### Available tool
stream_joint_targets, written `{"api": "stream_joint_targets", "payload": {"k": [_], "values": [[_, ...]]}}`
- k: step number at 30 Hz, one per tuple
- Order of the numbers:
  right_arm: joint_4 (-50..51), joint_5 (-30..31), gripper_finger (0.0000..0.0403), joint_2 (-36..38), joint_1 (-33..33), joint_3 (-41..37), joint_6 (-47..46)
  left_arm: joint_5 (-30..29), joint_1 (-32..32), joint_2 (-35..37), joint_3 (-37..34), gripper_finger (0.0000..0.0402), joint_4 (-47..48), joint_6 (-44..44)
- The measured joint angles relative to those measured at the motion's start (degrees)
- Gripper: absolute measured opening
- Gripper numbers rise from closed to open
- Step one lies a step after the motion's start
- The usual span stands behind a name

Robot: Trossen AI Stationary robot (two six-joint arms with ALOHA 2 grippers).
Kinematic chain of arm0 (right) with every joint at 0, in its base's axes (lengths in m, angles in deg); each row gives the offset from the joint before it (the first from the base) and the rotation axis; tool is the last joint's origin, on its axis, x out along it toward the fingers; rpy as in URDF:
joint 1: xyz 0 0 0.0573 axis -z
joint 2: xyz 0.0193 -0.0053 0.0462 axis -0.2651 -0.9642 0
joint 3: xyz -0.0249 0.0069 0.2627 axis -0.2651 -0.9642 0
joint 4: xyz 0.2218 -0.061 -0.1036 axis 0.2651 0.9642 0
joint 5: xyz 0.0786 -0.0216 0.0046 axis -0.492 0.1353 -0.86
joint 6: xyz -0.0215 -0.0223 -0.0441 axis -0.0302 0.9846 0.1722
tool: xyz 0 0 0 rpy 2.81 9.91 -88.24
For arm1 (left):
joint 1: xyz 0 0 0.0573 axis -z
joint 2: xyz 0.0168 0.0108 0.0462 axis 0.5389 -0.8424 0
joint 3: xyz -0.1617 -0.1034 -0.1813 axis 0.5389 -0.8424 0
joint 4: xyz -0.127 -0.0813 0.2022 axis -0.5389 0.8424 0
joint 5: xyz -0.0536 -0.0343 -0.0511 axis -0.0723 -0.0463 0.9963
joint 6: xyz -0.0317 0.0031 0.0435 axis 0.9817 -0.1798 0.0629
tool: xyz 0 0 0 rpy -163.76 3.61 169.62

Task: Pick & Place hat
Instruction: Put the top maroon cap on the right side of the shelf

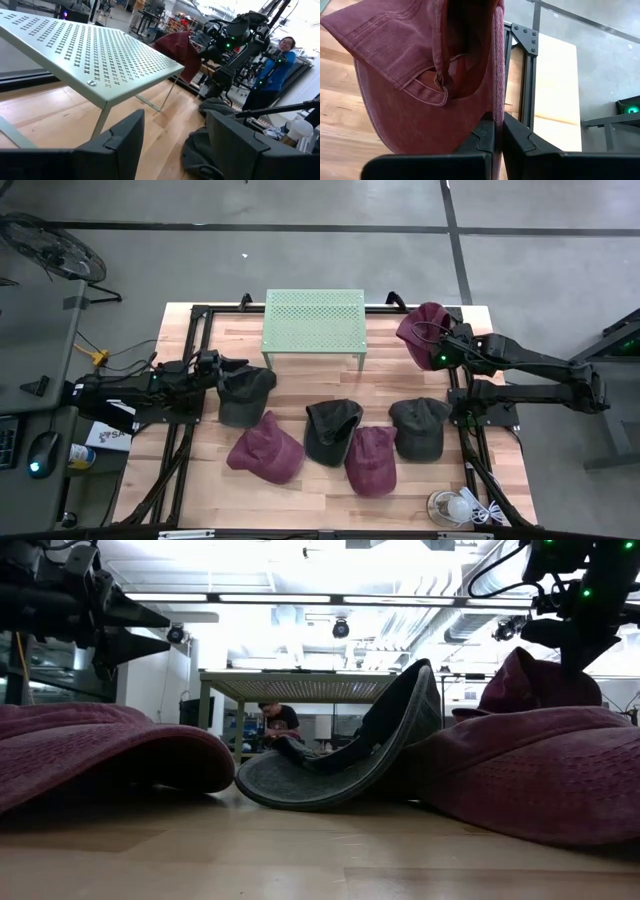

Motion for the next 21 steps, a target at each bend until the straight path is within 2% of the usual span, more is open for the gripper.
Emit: {"api": "stream_joint_targets", "payload": {"k": [12, 16, 21], "values": [[0.0, 0.0, 0.0006, 0.0, 0.0, 0.0, 0.0, -0.5, 0.0, 0.0, 0.1, 0.0213, 0.0, 0.8], [-0.1, 0.0, 0.0006, 0.0, 0.0, 0.0, 0.0, 0.4, 0.0, 0.0, 0.1, 0.0213, -1.1, -1.9], [-0.1, 0.1, 0.0006, 0.0, 0.0, 0.0, 0.0, -1.3, 0.0, 0.0, 0.1, 0.0213, -7.0, -7.2]]}}
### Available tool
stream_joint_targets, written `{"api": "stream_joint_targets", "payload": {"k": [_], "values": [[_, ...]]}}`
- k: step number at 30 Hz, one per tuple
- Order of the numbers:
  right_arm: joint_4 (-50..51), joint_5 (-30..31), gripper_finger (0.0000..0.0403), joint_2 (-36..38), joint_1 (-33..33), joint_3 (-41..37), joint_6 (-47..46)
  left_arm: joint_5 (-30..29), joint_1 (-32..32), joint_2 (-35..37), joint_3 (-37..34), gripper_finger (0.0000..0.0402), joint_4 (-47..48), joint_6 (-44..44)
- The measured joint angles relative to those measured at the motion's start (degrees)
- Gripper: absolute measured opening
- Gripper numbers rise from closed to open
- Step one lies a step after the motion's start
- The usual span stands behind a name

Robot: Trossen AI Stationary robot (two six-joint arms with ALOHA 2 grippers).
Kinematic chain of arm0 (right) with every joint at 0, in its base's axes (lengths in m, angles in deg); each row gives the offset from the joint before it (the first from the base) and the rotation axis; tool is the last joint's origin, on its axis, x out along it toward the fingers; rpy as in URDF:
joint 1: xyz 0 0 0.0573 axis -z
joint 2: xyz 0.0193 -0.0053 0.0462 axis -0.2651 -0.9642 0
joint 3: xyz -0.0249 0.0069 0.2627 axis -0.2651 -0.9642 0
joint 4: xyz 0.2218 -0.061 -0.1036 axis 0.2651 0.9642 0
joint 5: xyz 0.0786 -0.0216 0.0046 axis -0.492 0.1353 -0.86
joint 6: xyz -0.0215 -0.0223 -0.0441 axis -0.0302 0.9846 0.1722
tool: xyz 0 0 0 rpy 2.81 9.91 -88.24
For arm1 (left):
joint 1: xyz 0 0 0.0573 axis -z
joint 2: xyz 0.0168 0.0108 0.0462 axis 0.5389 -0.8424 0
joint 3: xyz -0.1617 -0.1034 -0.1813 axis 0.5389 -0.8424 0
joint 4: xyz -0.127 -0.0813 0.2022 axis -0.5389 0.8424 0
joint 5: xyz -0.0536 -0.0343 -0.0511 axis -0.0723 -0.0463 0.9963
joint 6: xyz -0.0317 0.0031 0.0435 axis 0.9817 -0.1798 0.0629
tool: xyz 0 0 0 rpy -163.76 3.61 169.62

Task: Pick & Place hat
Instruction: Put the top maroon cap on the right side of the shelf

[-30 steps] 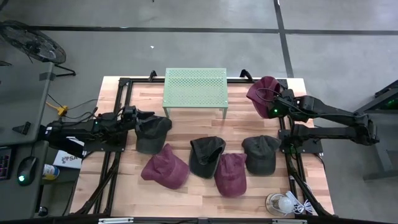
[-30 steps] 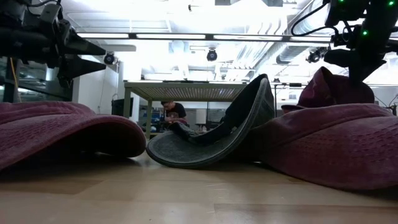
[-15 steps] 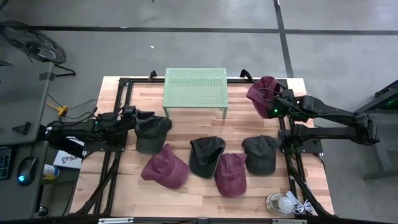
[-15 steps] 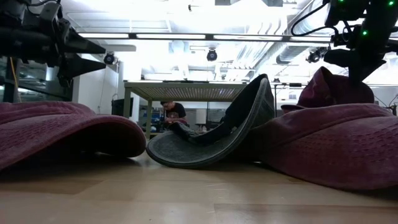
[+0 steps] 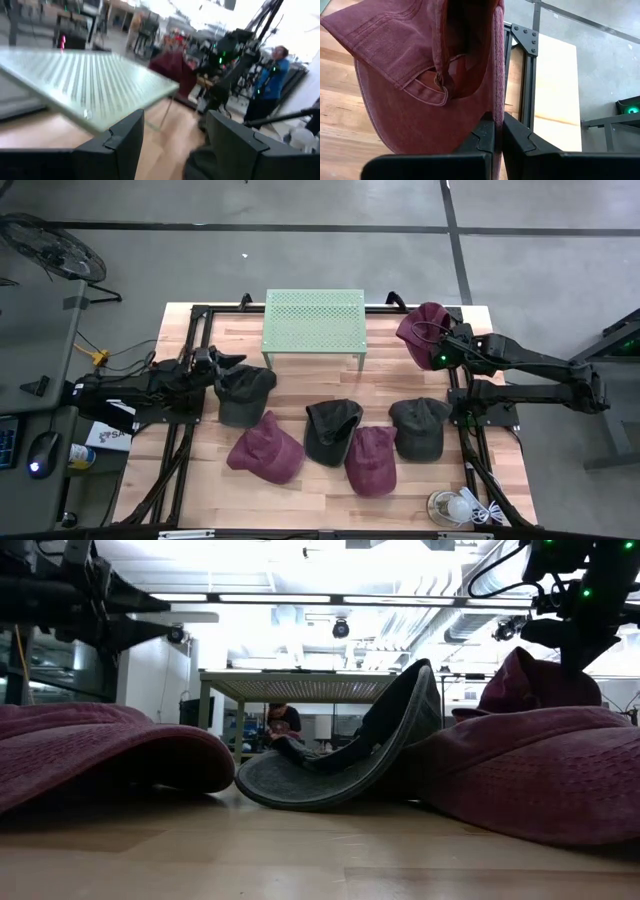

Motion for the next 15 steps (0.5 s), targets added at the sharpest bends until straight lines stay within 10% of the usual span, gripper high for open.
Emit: {"api": "stream_joint_targets", "payload": {"k": [15], "values": [[-0.8, 3.7, 0.0006, 0.0, 0.0, 0.0, 0.5, -13.3, 0.0, -7.4, 0.1, 0.0213, -10.8, -2.8]]}}
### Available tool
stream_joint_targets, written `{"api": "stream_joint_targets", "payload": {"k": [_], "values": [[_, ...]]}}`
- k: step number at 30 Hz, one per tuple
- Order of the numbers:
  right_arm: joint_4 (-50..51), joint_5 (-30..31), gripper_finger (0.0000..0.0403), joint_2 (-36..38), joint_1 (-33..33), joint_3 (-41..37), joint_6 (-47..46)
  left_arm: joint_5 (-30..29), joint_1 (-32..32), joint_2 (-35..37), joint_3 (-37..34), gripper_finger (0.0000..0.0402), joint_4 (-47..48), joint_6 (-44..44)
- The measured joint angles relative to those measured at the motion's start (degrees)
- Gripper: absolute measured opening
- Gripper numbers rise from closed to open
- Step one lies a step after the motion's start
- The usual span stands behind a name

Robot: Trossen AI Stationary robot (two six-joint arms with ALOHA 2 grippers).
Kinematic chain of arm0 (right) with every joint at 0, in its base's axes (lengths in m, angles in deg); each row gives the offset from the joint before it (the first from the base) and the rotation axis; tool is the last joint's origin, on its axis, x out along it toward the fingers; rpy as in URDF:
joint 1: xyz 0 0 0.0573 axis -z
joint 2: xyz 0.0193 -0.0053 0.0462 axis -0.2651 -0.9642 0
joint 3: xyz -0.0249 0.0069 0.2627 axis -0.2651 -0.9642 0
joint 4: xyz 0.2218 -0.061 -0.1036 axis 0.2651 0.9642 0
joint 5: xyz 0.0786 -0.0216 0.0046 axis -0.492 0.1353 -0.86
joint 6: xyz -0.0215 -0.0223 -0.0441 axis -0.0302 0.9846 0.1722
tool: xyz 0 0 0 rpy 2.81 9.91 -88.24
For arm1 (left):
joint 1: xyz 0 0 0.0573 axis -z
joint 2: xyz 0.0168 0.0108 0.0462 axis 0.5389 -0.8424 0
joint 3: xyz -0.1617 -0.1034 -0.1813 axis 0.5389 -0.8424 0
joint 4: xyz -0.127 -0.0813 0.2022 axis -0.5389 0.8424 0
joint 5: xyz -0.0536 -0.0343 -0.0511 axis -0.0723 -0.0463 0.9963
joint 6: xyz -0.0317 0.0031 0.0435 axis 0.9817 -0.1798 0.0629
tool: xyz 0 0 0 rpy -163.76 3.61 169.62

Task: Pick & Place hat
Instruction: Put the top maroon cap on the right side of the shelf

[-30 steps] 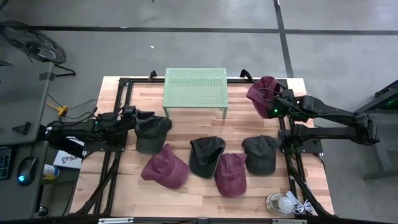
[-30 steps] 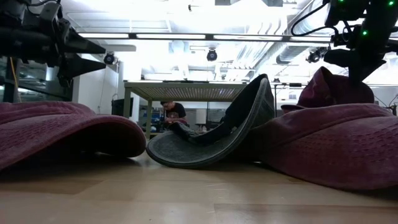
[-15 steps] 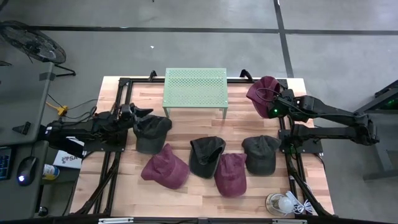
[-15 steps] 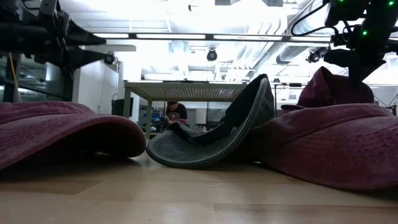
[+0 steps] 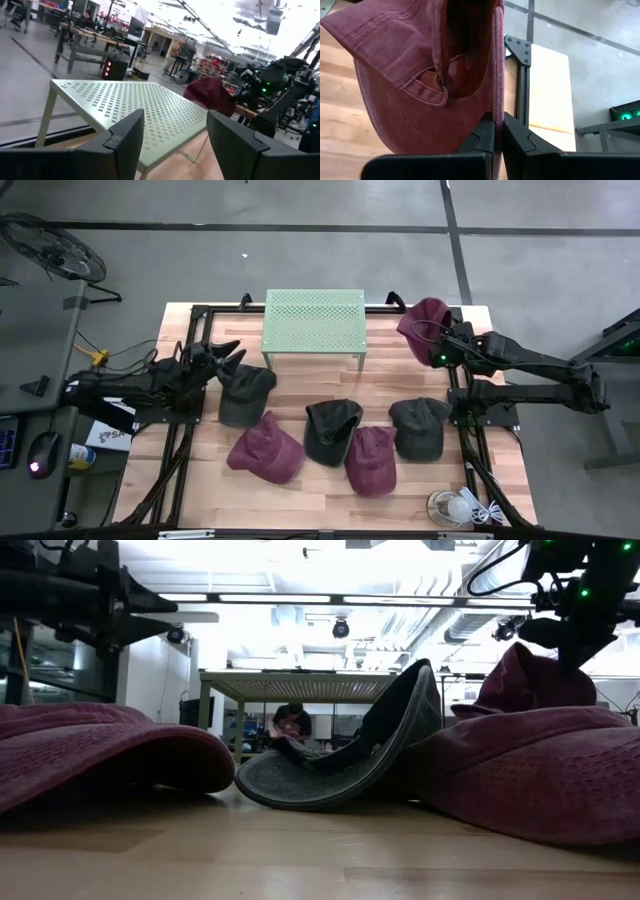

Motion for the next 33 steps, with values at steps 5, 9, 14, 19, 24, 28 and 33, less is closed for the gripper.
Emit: {"api": "stream_joint_targets", "payload": {"k": [5, 9, 14, 19, 24, 28, 33], "values": [[-0.5, 2.7, 0.0006, 0.0, 0.0, 1.3, 1.1, 0.7, 0.0, -6.7, 0.0, 0.0213, -8.6, -2.2], [-3.1, 3.9, 0.0006, 0.0, 0.0, 3.2, 4.3, 2.2, 0.0, -14.1, 0.0, 0.0213, -16.4, -4.3], [-9.2, 4.1, 0.0006, 0.0, 0.0, 4.3, 11.0, 3.4, 0.0, -24.5, 0.0, 0.0213, -28.8, -6.5], [-18.3, 2.6, 0.0006, 0.0, 0.0, 4.4, 20.2, 3.1, 0.0, -35.0, 1.6, 0.0213, -36.4, -7.2], [-25.0, 1.8, 0.0006, 0.0, 0.0, 4.4, 26.0, 3.1, -0.1, -43.1, 7.6, 0.0213, -36.6, -7.2], [-30.3, 0.2, 0.0006, 0.0, -0.1, 4.4, 30.4, 4.0, 0.0, -48.3, 13.1, 0.0213, -36.7, -11.0], [-38.0, -4.8, 0.0006, 0.0, -1.7, 4.4, 35.0, 6.3, 0.0, -52.5, 18.5, 0.0213, -34.0, -17.8]]}}
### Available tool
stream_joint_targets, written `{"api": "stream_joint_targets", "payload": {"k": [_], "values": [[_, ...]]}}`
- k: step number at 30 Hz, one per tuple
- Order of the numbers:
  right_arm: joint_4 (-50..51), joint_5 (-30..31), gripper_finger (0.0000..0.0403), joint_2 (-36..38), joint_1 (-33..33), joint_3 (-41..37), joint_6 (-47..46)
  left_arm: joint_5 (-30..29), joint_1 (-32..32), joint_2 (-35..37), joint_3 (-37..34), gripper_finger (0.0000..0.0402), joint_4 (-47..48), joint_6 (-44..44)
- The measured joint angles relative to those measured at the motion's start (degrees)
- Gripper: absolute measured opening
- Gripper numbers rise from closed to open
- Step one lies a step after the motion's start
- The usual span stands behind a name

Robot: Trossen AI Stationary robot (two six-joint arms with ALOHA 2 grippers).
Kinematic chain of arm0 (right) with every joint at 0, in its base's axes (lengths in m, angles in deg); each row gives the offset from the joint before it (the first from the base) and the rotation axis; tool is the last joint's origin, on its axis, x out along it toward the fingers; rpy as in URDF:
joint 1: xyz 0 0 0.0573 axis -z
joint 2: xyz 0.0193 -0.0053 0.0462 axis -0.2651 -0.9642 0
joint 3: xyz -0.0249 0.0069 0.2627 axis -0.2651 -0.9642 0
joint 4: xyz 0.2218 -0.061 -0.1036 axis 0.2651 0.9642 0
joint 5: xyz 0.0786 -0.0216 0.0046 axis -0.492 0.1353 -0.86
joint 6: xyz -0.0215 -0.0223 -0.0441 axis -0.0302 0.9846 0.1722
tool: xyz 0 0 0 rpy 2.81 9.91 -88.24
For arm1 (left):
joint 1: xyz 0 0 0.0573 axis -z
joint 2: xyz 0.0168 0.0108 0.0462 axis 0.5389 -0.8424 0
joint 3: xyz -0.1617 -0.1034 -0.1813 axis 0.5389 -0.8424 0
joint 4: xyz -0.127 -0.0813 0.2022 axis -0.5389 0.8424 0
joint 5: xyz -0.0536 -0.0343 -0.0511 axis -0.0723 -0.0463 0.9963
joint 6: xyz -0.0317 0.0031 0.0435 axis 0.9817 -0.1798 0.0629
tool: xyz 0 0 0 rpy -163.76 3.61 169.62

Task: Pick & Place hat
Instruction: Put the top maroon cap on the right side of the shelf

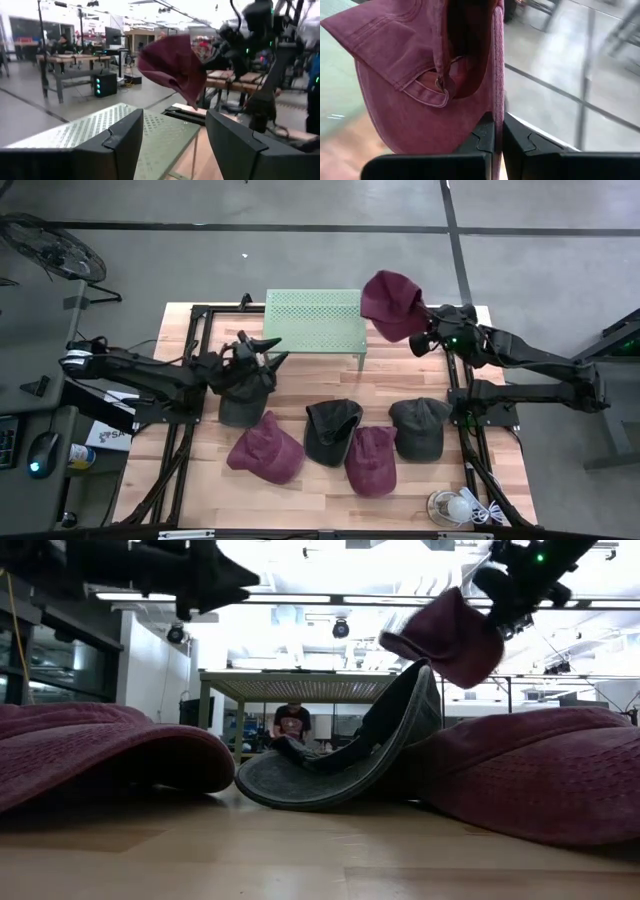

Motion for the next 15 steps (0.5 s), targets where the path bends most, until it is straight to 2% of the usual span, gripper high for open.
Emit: {"api": "stream_joint_targets", "payload": {"k": [9, 15], "values": [[-14.5, -11.9, 0.0006, 0.0, -5.7, 0.0, 10.9, 0.5, 0.0, -0.7, 5.0, 0.0213, 4.9, -13.2], [-20.5, -30.6, 0.0006, -0.8, -6.6, -0.1, 13.2, 1.8, 0.0, -0.7, 6.4, 0.0213, 4.8, -23.1]]}}
